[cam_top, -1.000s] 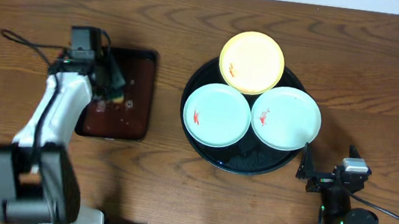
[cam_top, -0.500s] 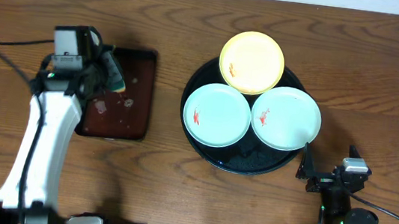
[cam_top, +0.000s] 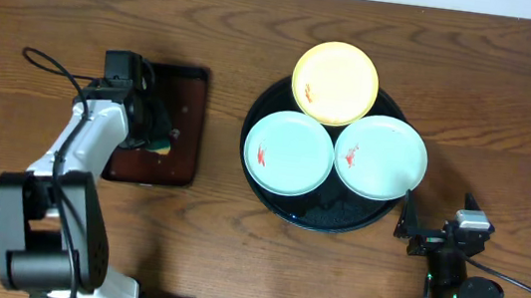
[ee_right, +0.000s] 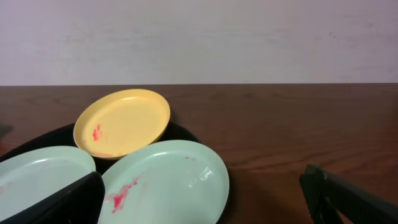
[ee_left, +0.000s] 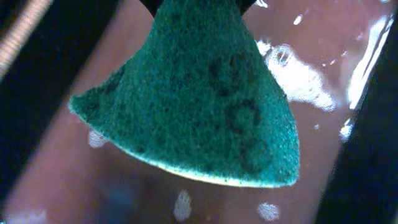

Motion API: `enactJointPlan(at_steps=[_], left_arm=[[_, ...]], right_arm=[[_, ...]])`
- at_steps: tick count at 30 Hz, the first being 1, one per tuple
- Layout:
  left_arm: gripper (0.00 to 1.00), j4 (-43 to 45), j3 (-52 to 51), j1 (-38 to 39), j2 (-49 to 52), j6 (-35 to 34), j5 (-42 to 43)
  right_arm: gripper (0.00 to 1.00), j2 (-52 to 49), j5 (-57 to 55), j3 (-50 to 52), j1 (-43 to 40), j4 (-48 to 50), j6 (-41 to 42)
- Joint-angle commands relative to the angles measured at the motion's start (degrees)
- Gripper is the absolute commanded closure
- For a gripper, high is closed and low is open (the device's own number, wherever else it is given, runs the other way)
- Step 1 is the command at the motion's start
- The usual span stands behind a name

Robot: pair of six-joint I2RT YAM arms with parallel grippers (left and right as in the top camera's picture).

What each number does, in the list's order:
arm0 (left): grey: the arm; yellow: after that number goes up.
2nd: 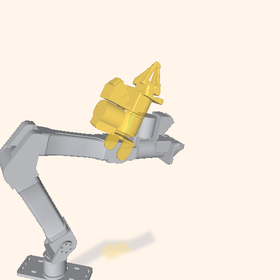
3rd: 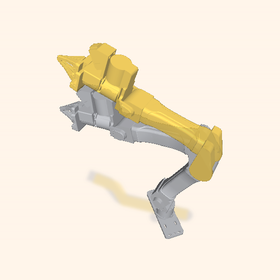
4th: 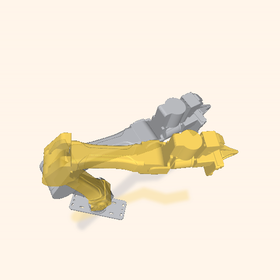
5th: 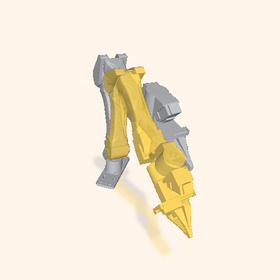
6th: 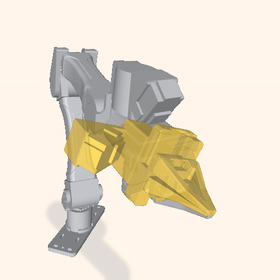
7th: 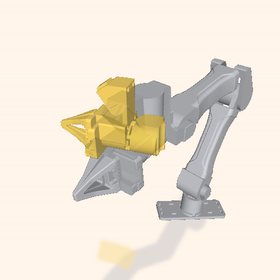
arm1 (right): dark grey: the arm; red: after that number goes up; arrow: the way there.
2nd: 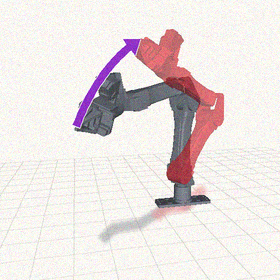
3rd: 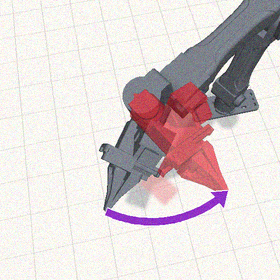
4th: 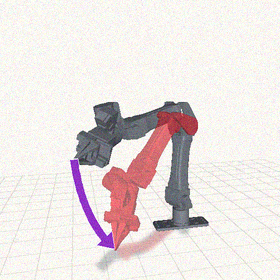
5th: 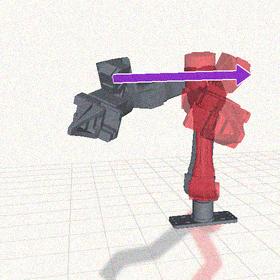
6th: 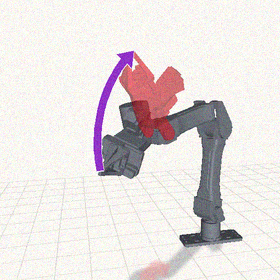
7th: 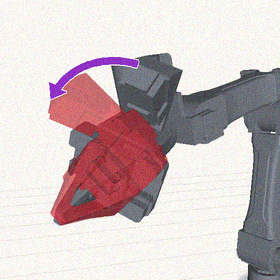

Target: Clean dirty plates on tray and stack at the side

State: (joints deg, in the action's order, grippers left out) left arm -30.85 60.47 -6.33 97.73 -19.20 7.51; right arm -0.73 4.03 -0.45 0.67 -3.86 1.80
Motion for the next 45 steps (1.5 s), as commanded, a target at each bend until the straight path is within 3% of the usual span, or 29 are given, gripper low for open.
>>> enactJointPlan(at_steps=[1, 4, 8, 14, 18, 29, 32, 38, 41, 45], left_arm=[[0.93, -2.3, 4.4, -0.1, -7.9, 1.0, -0.4], [0.93, -2.7, 4.7, 0.0, -16.3, 0.9, 0.0], [0.93, -2.7, 4.4, 0.3, -20.3, 1.0, 0.0], [0.93, -3.5, 2.3, 0.3, -16.7, -2.9, 0.2], [0.93, -3.4, 2.1, 1.2, -10.6, -4.9, 9.5], [0.93, -1.1, 2.1, 1.3, -8.7, -2.7, 5.6], [0.92, -1.0, 2.2, 1.3, -10.7, 1.7, 5.5], [0.93, -1.0, 2.2, 2.4, -17.8, 2.0, 5.5], [0.93, -0.7, 2.2, 5.6, -21.4, 2.0, 5.5], [0.92, 0.4, 2.2, 9.3, -22.2, 0.7, 4.8]], right_arm=[[0.01, 0.1, -0.1, 0.1, 0.5, -0.2, -1.0], [0.01, 0.1, -0.1, 0.1, 0.5, -0.2, -1.0], [0.01, 0.1, -0.1, 0.1, 0.5, -0.2, -1.0], [0.01, 0.1, -0.1, 0.1, 0.5, -0.2, -1.0], [0.01, 0.1, -0.1, 0.1, 0.5, -0.2, -1.0], [0.01, 0.1, -0.8, 0.1, 0.5, -0.2, -1.3], [0.01, 0.1, -1.9, 0.1, 0.5, 4.1, -0.4], [0.01, -0.2, 6.3, -0.1, 0.5, 21.6, 0.8], [0.01, -2.8, 8.4, -4.3, 0.4, 24.0, 0.8], [0.01, -11.8, 11.7, -15.8, 0.4, 17.4, -2.0]])
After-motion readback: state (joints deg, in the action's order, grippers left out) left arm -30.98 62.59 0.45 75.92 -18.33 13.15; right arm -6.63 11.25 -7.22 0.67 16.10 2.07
